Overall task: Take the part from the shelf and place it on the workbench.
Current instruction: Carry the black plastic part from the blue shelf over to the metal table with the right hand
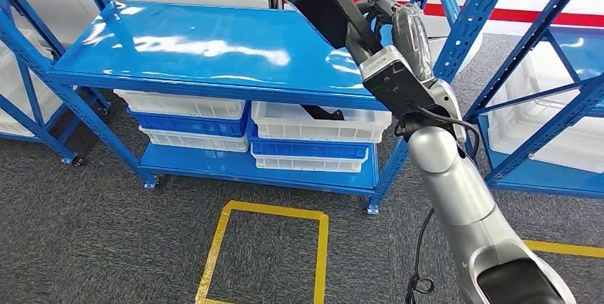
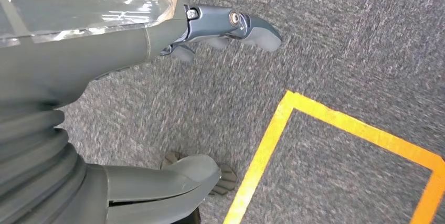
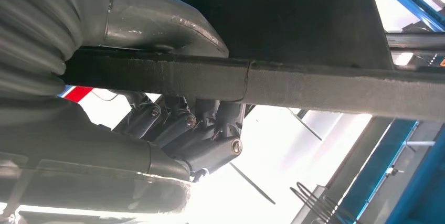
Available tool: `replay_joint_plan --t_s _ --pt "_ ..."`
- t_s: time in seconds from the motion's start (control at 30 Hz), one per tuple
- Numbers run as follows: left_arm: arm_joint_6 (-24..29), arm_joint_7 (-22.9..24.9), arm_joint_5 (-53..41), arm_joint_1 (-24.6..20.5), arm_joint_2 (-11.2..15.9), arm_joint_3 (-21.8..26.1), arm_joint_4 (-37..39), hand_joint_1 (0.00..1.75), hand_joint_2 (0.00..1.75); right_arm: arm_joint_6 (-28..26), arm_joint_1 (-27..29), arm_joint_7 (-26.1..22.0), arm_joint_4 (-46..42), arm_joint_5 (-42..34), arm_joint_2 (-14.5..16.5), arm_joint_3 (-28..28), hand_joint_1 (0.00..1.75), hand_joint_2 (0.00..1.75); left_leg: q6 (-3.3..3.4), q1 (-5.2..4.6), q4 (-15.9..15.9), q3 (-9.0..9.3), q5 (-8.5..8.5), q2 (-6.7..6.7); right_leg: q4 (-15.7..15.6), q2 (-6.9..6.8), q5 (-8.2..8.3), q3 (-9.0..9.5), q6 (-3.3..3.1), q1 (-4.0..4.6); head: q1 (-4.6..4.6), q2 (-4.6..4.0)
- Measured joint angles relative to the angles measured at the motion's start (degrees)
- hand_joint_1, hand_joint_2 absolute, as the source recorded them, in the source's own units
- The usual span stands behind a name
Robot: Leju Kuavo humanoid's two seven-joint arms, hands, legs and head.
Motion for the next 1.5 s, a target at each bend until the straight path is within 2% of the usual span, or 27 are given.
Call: replay_joint_plan --t_s 0.07,0.13,0.17,0.2,0.23,0.27,0.33,0.4,0.47,0.53,0.57,0.63,0.7,0.77,0.83,0.9,0.93,0.97,1.03,1.07,1.13,1.2,1.23,1.3,1.37,1.43,1.5 --pt "0.0 0.0 0.0 0.1 0.0 0.0 0.0 0.0 1.75 0.0 0.1 0.0 0.4 -0.1 0.1 0.1 1.75 1.75 -0.7 0.34 1.5 -0.81 -2.39 -0.19 0.1 -0.21 1.12 -0.8 -1.1 -0.42 -0.08 0.0" --pt "0.1 0.0 0.0 0.2 0.0 0.0 0.0 0.0 1.75 0.0 0.2 0.0 0.6 -0.2 0.1 0.1 1.75 1.75 -1.49 0.75 6.9 -2.32 -8.46 -0.33 0.2 -0.35 2.63 -2.04 -1.84 -0.51 -0.2 0.0" --pt "0.1 0.1 0.0 0.2 -0.1 0.0 0.0 0.0 1.75 0.0 0.4 0.0 0.7 -0.2 0.1 0.1 1.75 1.75 -1.84 0.94 10.9 -3.12 -11.22 -0.35 0.2 -0.35 3.36 -2.9 -1.91 -0.46 -0.24 0.0" --pt "0.2 0.1 0.0 0.2 -0.1 0.0 0.0 0.0 1.75 -0.1 0.6 0.0 0.8 -0.1 0.1 0.1 1.75 1.75 -2.11 1.11 14.5 -3.66 -12.75 -0.36 0.3 -0.35 4.03 -3.76 -1.84 -0.41 -0.25 0.0" --pt "0.2 0.2 0.0 0.2 -0.1 0.0 0.0 0.0 1.75 -0.1 0.8 -0.1 0.9 -0.1 0.1 0.1 1.75 1.75 -2.3 1.27 17.0 -3.63 -13.04 -0.35 0.4 -0.35 4.64 -4.64 -1.73 -0.39 -0.25 0.0" --pt "0.3 0.3 0.0 0.1 -0.2 0.0 0.0 0.0 1.75 -0.1 1.1 -0.1 1.0 -0.1 0.1 0.1 1.75 1.75 -2.41 1.44 17.7 -2.75 -12.23 -0.35 0.6 -0.35 5.17 -5.52 -1.54 -0.4 -0.25 0.0" --pt "0.5 0.4 -0.1 0.1 -0.2 0.0 0.0 0.0 1.75 -0.1 1.3 -0.1 1.1 0.1 0.2 0.1 1.75 1.75 -2.4 1.75 13.0 2.11 -9.93 -0.38 1.2 -0.33 6.01 -7.05 -1.05 -0.45 -0.26 0.0" --pt "0.5 0.5 -0.1 -0.1 -0.2 0.0 0.0 0.0 1.75 -0.3 1.4 -0.1 1.2 0.4 0.1 -0.1 1.75 1.75 -2.01 1.7 5.3 7.94 -10.29 -0.57 1.6 -0.33 6.72 -8.09 -0.38 -0.36 -0.22 0.0" --pt "0.6 0.6 -0.1 -0.2 -0.2 -0.1 0.0 0.0 1.75 -0.4 1.5 -0.3 1.2 0.7 0.1 -0.2 1.75 1.75 -1.23 1.23 1.6 10.01 -11.22 -0.76 1.6 -0.39 7.58 -8.48 0.43 -0.33 -0.11 0.0" --pt "0.7 0.8 0.1 -0.1 -0.3 -0.1 0.0 0.0 1.75 -0.4 1.7 -0.6 1.4 0.7 0.2 -0.2 1.75 1.75 -0.19 0.91 1.1 9.27 -10.18 -0.6 1.6 -0.38 8.12 -8.94 1.26 -0.41 -0.04 0.0" --pt "0.8 0.9 0.2 -0.1 -0.3 0.0 0.0 0.0 1.75 -0.4 1.9 -0.7 1.6 0.7 0.3 -0.2 1.75 1.75 0.37 0.85 0.9 8.71 -9.46 -0.44 2.4 -0.35 7.33 -9.63 1.3 -0.44 0.01 0.0" --pt "1.0 0.9 0.6 -0.1 -0.3 0.0 0.0 0.0 1.75 -0.3 2.0 -0.8 2.0 0.6 0.6 -0.2 1.75 1.75 1.29 0.79 0.6 7.21 -7.87 -0.14 7.1 -0.33 2.99 -11.71 0.52 -0.51 0.17 0.0" --pt "1.0 0.9 0.7 -0.1 -0.3 0.0 0.0 0.0 1.75 -0.3 2.0 -0.9 2.3 0.6 0.9 -0.2 1.75 1.75 1.69 0.61 0.6 5.35 -6.44 -0.11 14.6 -0.32 -1.5 -13.53 -0.09 -0.48 0.29 0.0" --pt "1.0 0.9 0.8 0.0 -0.3 0.0 0.0 0.0 1.75 -0.3 2.0 -0.9 2.6 0.6 1.1 -0.2 1.75 1.75 1.67 0.52 0.7 3.5 -5.02 -0.1 18.3 -0.3 -1.98 -12.99 0.53 -0.43 0.3 0.0" --pt "1.0 0.9 0.8 0.0 -0.3 0.0 0.0 0.0 1.75 -0.3 2.0 -0.9 2.8 0.6 1.3 -0.2 1.75 1.75 1.4 0.5 0.8 1.76 -3.58 -0.13 14.7 -0.3 0.2 -8.75 1.45 -0.35 0.31 0.0" --pt "1.0 0.9 0.8 0.0 -0.4 0.0 0.0 0.0 1.75 -0.3 1.9 -0.9 2.9 0.6 1.6 -0.2 1.75 1.75 0.92 0.32 1.0 0.47 -2.31 -0.16 6.2 -0.27 0.41 -2.22 1.41 -0.11 0.31 0.0" --pt "1.0 0.8 0.9 0.0 -0.4 0.0 0.0 0.0 1.75 -0.2 1.8 -0.9 3.0 0.6 1.7 -0.2 1.75 1.75 0.61 0.24 0.9 0.1 -1.71 -0.16 2.8 -0.24 -0.21 -0.17 1.12 0.05 0.3 0.0" --pt "1.0 0.6 1.0 0.0 -0.4 0.0 0.0 0.0 1.75 -0.2 1.7 -0.9 3.0 0.6 1.9 -0.2 1.75 1.75 0.26 0.18 0.8 -0.15 -1.14 -0.14 0.7 -0.19 -0.77 0.9 0.8 0.26 0.31 0.0" --pt "1.1 0.3 1.5 0.1 -0.3 0.0 0.0 0.0 1.75 0.1 1.4 -1.0 3.3 0.8 2.3 -0.2 1.75 1.75 -0.46 0.39 0.5 -0.44 -0.26 -0.13 -0.1 -0.2 -0.47 0.38 0.04 0.07 0.29 0.0" --pt "1.2 0.1 1.7 0.2 -0.3 0.0 0.0 0.0 1.75 0.2 1.2 -1.0 3.6 1.0 2.5 -0.2 1.75 1.75 -0.84 0.57 0.9 -0.73 -0.9 -0.19 -0.1 -0.29 0.04 0.21 -0.48 -0.17 0.26 0.0" --pt "1.4 -0.1 2.3 0.3 -0.3 0.0 0.0 0.0 1.75 0.4 0.5 -1.0 4.1 1.5 3.0 -0.1 1.75 1.75 -1.64 0.97 4.7 -2.12 -4.93 -0.36 -0.2 -0.55 1.14 -0.24 -1.44 -0.67 0.12 0.0" --pt "1.7 -0.2 2.6 0.4 -0.3 0.0 0.0 0.0 1.75 0.4 -0.1 -1.0 4.6 2.0 3.7 0.0 1.75 1.75 -2.49 1.27 11.9 -4.25 -9.65 -0.45 -0.1 -0.87 2.02 -1.04 -1.8 -0.57 0.0 0.0" --pt "1.8 -0.2 2.7 0.4 -0.2 0.0 0.0 0.0 1.75 0.4 -0.2 -1.0 4.9 2.2 4.0 0.1 1.75 1.75 -2.83 1.47 14.8 -4.87 -10.61 -0.45 -0.1 -1.1 2.33 -1.45 -1.71 -0.55 -0.01 0.0" --pt "2.0 -0.2 2.9 0.5 -0.2 0.0 0.0 0.0 1.75 0.5 -0.3 -1.0 5.4 2.6 4.4 0.1 1.75 1.75 -3.3 1.93 15.0 -3.28 -9.69 -0.24 0.1 -1.73 2.72 -2.1 -1.39 -0.62 -0.02 0.0" --pt "2.3 -0.2 2.9 0.4 -0.2 0.0 0.0 0.0 1.75 0.5 -0.4 -1.0 5.7 2.9 4.7 0.1 1.75 1.75 -3.44 2.25 8.4 1.72 -7.76 0.86 0.4 -2.43 2.84 -2.45 -1.12 -0.68 -0.03 0.0" --pt "2.5 -0.2 2.8 0.3 -0.1 0.0 0.0 0.0 1.75 0.5 -0.6 -1.0 5.9 3.1 5.0 0.0 1.75 1.75 -2.86 1.96 3.0 5.25 -6.97 1.93 0.6 -3.12 2.93 -2.76 -0.72 -0.43 0.03 0.0" --pt "2.8 -0.1 2.8 0.3 -0.1 0.0 0.0 0.0 1.75 0.6 -0.7 -1.2 6.0 3.3 5.3 0.0 1.75 1.75 -1.84 1.43 1.8 5.5 -6.87 1.74 0.5 -3.79 3.14 -3.01 -0.11 -0.14 0.19 0.0"
